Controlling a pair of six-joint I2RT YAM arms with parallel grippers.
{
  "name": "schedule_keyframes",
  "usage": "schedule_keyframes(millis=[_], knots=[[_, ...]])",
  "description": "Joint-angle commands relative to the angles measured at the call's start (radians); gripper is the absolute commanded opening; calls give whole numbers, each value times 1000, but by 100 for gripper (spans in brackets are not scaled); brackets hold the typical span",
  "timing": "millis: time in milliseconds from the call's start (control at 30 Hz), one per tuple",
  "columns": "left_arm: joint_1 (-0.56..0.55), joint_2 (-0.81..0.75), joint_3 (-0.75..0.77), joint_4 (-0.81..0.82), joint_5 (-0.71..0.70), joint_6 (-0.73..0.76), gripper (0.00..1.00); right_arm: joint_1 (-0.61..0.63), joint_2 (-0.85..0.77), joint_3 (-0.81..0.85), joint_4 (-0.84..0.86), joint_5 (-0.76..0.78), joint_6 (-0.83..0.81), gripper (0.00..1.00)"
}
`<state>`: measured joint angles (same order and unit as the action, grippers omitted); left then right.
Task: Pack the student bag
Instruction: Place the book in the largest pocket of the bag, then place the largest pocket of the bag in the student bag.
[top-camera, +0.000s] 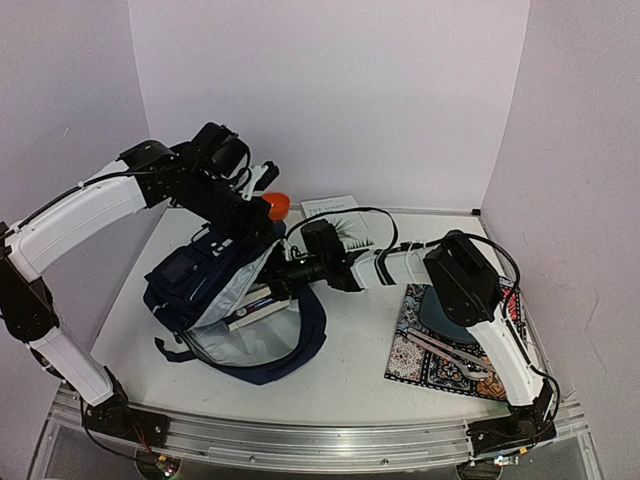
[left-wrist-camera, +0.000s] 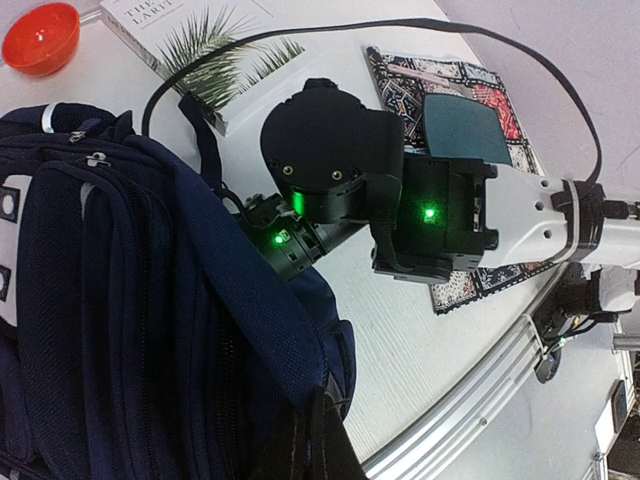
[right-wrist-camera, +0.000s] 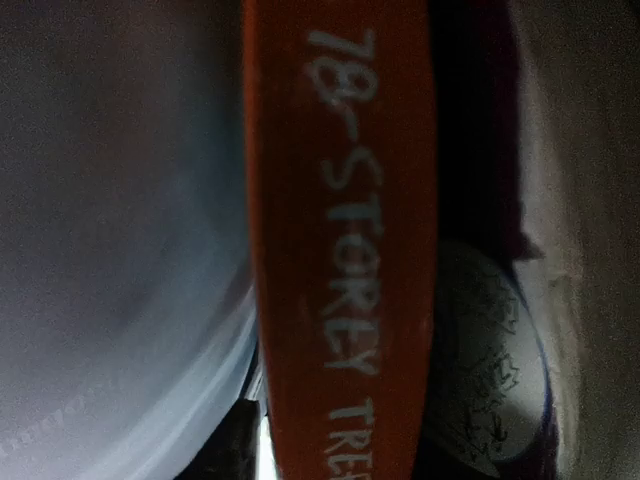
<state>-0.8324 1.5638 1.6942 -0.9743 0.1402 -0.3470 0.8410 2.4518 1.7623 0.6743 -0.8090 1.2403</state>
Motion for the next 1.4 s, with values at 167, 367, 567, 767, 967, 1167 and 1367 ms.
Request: schedule_keyframes(millis=[167,367,567,767,967,1167,1367], knots=[[23,-118,-14,119,-107,-20,0,-11,-222,-88,-175,146,-236,95],[39,-103,-21,105,-179,-2,0,-13,-325,-146,-296,205,-345,98],[47,-86,-36,87,-263,22,0,-23,-392,-214,-351,223,-413,98],[51,-60,-113,65,-335,38,0,-88,-492,-308,-410,254,-498,98],[57,-33,-232,65,-387,46,0,-239,-560,-398,-425,309,-551,96],[62,5,-329,61,-465,71,0,-366,-523,-372,-435,334,-597,92],[62,41,-426,61,-438,95,0,-460,-454,-319,-437,369,-617,88]])
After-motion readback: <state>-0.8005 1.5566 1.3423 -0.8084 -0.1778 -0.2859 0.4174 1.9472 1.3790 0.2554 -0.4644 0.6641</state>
